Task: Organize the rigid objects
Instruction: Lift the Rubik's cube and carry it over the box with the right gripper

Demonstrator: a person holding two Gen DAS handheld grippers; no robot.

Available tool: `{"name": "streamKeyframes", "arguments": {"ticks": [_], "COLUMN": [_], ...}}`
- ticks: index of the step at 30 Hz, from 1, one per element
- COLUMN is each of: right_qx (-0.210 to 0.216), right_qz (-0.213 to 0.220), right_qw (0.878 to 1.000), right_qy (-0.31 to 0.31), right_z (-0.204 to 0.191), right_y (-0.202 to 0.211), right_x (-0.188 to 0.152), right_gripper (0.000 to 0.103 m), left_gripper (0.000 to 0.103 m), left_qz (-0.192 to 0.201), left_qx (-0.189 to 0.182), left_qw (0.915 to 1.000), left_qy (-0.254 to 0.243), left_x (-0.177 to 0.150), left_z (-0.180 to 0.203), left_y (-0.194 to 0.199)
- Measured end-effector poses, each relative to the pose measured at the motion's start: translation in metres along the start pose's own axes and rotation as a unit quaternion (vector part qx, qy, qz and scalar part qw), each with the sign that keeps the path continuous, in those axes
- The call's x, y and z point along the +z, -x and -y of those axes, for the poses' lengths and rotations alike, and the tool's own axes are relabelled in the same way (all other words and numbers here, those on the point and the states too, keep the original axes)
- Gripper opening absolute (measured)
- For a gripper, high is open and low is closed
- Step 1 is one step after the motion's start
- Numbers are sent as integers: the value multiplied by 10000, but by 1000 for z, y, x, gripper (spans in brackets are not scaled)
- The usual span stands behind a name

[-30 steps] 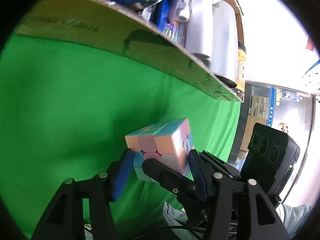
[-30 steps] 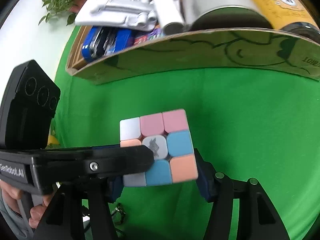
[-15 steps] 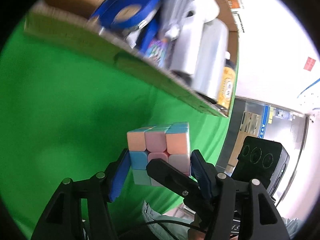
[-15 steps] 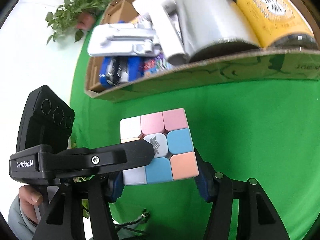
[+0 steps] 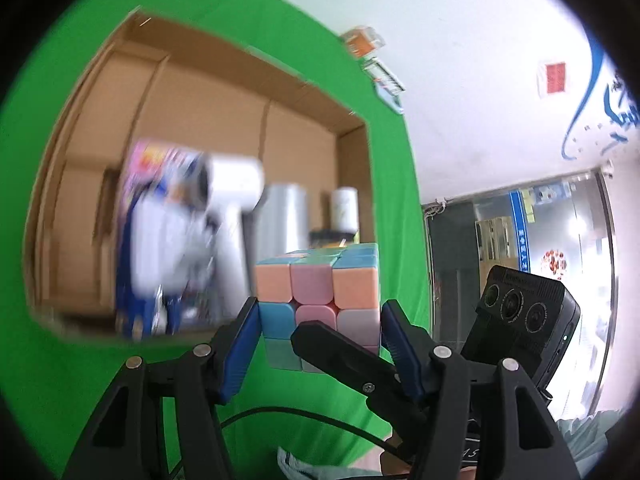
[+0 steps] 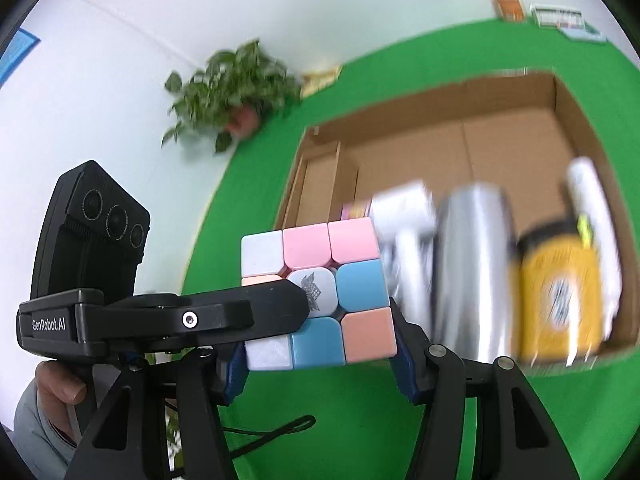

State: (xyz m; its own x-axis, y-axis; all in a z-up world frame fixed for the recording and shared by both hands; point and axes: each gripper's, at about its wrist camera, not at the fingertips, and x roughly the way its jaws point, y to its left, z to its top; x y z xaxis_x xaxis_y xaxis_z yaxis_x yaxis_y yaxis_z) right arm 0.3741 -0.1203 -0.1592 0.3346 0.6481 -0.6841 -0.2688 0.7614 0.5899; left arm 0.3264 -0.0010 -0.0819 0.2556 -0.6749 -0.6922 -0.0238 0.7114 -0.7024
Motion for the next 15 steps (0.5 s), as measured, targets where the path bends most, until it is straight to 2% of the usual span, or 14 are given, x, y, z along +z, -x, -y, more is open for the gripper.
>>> {"name": "streamKeyframes", "arguments": {"ticks": [3, 5, 7, 10, 15], "right_qx": [-108, -152, -248, -374, -566], "right_qz": [189, 194, 230, 256, 193], "right_qw": [9997, 9996, 9993, 9985, 9959], "right_qy": [-59, -128, -184, -298, -672], "right_z": [19, 40, 59, 88, 140], "right_y": [8, -2, 4, 2, -15], "right_x": [35, 55, 74, 94, 109], "right_gripper": [56, 56, 56, 56, 56], "left_gripper": [60, 60, 60, 60, 60], "left_qz": [-140, -270, -376, -582, -993], "left_qx": [-52, -64, -126, -187, -180], "left_qw": [9996, 9987, 9978, 9963, 9933], "left_qy": [-258, -423, -531, -610, -566], "left_x": [33, 53, 68, 88, 112], "left_z": [15, 25, 33, 39, 39], "left_y": [-20, -34, -53, -83, -131]}}
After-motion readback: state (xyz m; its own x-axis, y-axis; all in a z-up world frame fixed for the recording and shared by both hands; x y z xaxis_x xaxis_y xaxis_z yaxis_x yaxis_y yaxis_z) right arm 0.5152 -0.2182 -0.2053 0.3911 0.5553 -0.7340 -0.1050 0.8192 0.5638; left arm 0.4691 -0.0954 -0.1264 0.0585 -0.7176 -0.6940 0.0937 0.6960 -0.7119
